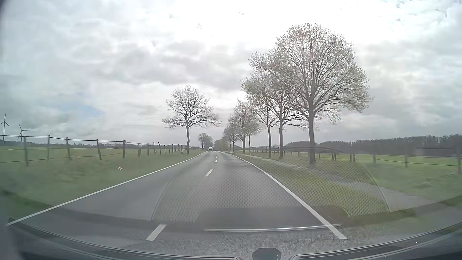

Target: Follow the waypoints while adhering to traffic rules and regulations

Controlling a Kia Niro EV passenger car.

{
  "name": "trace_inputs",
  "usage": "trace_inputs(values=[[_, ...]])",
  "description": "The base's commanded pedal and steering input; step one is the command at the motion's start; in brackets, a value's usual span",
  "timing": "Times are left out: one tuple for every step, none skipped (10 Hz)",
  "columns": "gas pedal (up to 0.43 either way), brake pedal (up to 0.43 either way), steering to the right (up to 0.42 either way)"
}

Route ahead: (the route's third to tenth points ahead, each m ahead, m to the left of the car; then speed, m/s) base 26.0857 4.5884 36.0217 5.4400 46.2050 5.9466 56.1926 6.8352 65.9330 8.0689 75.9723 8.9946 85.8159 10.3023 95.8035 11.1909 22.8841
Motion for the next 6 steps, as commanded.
trace_inputs(values=[[0.138, 0.000, -0.020], [0.150, 0.000, -0.020], [0.150, 0.000, -0.020], [0.150, 0.000, -0.020], [0.150, 0.000, -0.019], [0.150, 0.000, -0.017]])
